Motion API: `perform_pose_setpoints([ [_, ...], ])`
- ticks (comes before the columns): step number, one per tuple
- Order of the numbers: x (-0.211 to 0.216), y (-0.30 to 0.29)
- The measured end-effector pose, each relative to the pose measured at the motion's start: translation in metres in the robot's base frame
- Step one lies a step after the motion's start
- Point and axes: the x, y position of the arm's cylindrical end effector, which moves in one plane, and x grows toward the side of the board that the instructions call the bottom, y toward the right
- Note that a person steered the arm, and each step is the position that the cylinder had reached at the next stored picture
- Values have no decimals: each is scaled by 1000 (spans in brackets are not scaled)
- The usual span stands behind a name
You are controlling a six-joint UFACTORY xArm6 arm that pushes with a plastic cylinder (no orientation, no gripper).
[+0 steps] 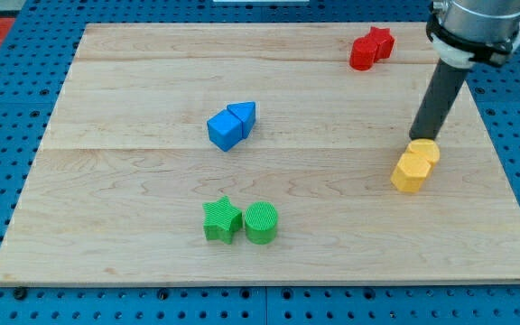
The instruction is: Separate the red circle from the red star
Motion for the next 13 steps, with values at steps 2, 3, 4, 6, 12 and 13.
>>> perform_pose_setpoints([
  [2, 43, -24],
  [3, -6, 10],
  [4, -83, 73],
  [6, -224, 90],
  [12, -125, -131],
  [13, -172, -133],
])
